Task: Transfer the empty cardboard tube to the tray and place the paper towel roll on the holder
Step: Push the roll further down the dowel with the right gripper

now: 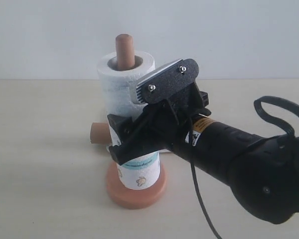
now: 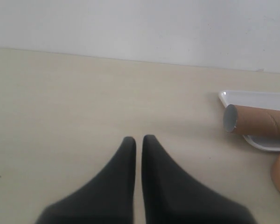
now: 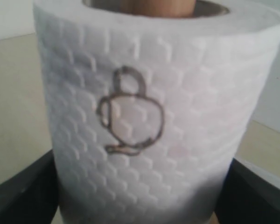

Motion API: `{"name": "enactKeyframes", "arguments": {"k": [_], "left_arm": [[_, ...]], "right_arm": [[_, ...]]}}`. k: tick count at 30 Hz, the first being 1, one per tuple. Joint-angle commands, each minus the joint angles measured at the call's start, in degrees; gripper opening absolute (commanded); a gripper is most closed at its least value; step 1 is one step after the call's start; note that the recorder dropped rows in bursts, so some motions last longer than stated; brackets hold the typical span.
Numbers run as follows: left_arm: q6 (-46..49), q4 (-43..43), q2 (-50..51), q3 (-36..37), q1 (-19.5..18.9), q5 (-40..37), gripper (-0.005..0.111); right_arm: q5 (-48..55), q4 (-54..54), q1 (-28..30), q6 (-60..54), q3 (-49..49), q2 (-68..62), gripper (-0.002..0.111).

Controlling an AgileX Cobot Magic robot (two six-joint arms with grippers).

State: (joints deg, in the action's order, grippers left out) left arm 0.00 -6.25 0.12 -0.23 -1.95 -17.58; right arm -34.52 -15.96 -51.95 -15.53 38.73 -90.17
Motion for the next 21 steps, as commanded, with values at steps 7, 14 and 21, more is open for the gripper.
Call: {"name": "enactKeyframes", "arguments": {"k": [7, 14, 21], "left_arm": [[-0.42, 0.06, -0.12, 0.23, -0.13, 0.66, 0.004], [-0.42, 0.06, -0.12, 0.23, -0.13, 0.66, 0.004], [-0.42, 0.06, -0.12, 0.23, -0.13, 0.66, 0.004]], "right_arm": [[1.63, -0.1, -0.06, 3.61, -0.04, 0.18, 0.075], [6.42, 0.13, -0.06, 3.61, -0.04, 5.74, 0.078], [10.11, 0.02, -0.06, 3.5, -0.04, 7.41, 0.078]]}}
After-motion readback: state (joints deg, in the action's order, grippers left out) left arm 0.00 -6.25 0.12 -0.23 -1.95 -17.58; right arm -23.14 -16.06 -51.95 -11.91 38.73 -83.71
